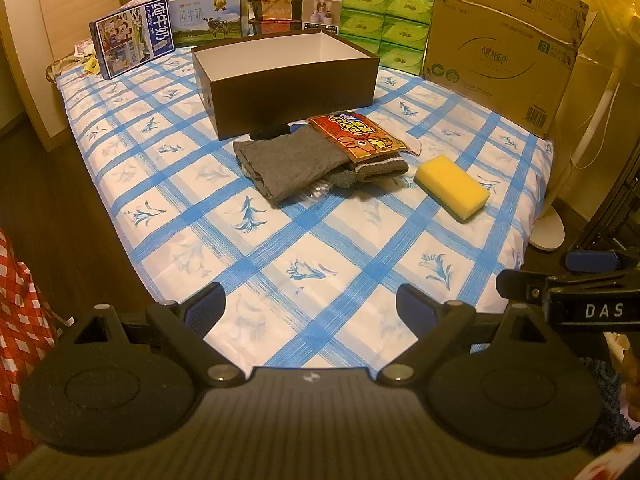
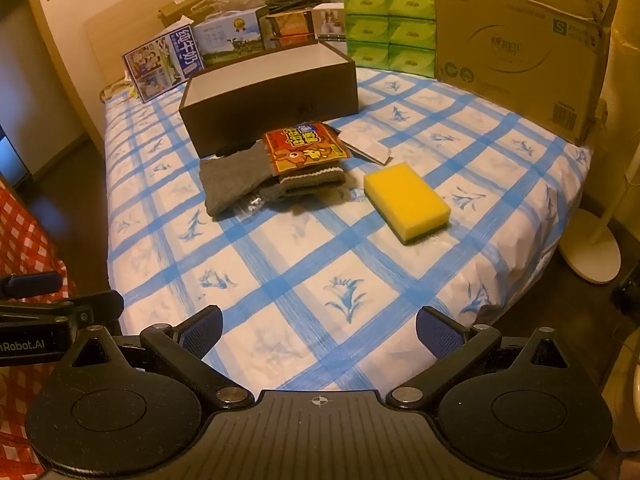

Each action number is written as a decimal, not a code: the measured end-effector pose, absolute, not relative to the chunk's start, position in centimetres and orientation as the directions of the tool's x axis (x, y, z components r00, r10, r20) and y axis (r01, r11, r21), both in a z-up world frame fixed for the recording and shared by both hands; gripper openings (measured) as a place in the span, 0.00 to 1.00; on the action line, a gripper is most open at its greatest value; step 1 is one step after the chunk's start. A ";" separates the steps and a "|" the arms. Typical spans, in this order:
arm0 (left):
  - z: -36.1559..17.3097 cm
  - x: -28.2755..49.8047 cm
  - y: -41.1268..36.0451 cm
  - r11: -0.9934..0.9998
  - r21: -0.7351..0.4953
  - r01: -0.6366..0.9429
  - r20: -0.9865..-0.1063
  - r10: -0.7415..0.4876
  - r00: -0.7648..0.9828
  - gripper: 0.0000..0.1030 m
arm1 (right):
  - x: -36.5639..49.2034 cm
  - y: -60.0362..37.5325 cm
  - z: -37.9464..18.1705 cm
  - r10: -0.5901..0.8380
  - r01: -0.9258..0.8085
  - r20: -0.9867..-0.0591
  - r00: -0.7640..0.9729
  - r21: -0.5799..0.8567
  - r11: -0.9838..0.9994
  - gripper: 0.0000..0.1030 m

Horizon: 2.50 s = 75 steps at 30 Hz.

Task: Organize soft objects

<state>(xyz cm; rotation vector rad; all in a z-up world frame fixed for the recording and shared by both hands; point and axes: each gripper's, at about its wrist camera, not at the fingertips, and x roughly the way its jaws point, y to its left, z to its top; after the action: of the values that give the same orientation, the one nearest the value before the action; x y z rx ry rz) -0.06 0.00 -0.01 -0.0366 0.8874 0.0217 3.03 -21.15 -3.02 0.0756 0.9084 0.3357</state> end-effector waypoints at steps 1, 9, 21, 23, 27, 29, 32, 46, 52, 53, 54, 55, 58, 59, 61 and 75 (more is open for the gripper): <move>0.0 -0.1 0.0 0.999 -0.022 -0.035 -0.776 0.005 0.631 0.89 | 3.1 -21.1 -3.0 0.317 -0.254 -0.761 0.567 0.205 0.945 0.99; 0.0 -0.1 0.0 0.999 -0.021 -0.036 -0.777 0.006 0.630 0.89 | 3.1 -21.2 -3.0 0.318 -0.254 -0.761 0.566 0.206 0.945 0.99; -0.2 0.4 0.8 0.999 -0.021 -0.035 -0.779 0.006 0.627 0.88 | 3.1 -21.2 -3.1 0.319 -0.254 -0.761 0.565 0.208 0.945 0.99; -0.2 0.4 0.7 0.999 -0.020 -0.036 -0.779 0.007 0.627 0.88 | 3.2 -21.2 -3.1 0.319 -0.254 -0.761 0.564 0.208 0.945 0.99; -0.2 0.4 0.8 0.999 -0.020 -0.036 -0.779 0.007 0.627 0.88 | 3.2 -21.2 -3.2 0.320 -0.254 -0.761 0.564 0.209 0.944 0.99; -0.2 0.5 0.9 0.999 -0.020 -0.035 -0.779 0.007 0.627 0.88 | 3.2 -21.3 -3.2 0.320 -0.253 -0.761 0.564 0.209 0.944 0.99; -0.2 0.5 0.9 0.999 -0.019 -0.035 -0.780 0.007 0.626 0.88 | 3.2 -21.2 -3.2 0.320 -0.254 -0.762 0.564 0.209 0.944 0.99; -0.2 0.5 0.7 0.999 -0.017 -0.036 -0.781 0.009 0.625 0.88 | 3.4 -21.2 -3.3 0.321 -0.253 -0.762 0.562 0.211 0.944 0.99; -0.2 0.5 0.7 0.999 -0.018 -0.035 -0.781 0.008 0.625 0.88 | 3.5 -21.1 -3.3 0.322 -0.254 -0.762 0.562 0.212 0.944 0.99; -0.2 0.5 0.8 0.999 -0.017 -0.035 -0.781 0.009 0.625 0.88 | 3.5 -21.1 -3.3 0.323 -0.254 -0.762 0.561 0.213 0.943 0.99; -0.2 0.5 0.7 0.999 -0.016 -0.036 -0.781 0.010 0.624 0.88 | 3.5 -21.1 -3.3 0.322 -0.254 -0.763 0.561 0.211 0.944 0.99; -0.2 0.5 0.7 0.999 -0.017 -0.035 -0.781 0.009 0.624 0.88 | 3.5 -21.1 -3.3 0.321 -0.254 -0.763 0.561 0.211 0.944 0.99; -0.2 0.6 0.8 0.999 -0.017 -0.035 -0.782 0.009 0.624 0.88 | 3.6 -21.2 -3.4 0.323 -0.253 -0.763 0.561 0.213 0.944 0.99; -0.2 0.5 0.7 0.999 -0.016 -0.036 -0.782 0.010 0.623 0.88 | 3.6 -21.2 -3.4 0.322 -0.254 -0.763 0.561 0.212 0.944 0.99; -0.6 0.8 0.6 0.999 -0.018 -0.037 -0.783 0.009 0.622 0.88 | 3.6 -21.2 -3.4 0.323 -0.254 -0.763 0.560 0.213 0.944 0.99; -2.6 2.5 0.1 1.000 -0.017 -0.023 -0.800 0.000 0.600 0.88 | 4.7 -21.2 -4.9 0.321 -0.255 -0.766 0.557 0.210 0.944 0.99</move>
<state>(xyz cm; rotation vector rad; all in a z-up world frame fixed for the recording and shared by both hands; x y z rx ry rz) 2.54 0.08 -2.59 -0.0265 0.9267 0.0134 4.73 -21.16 -4.91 0.0775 0.9197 0.3402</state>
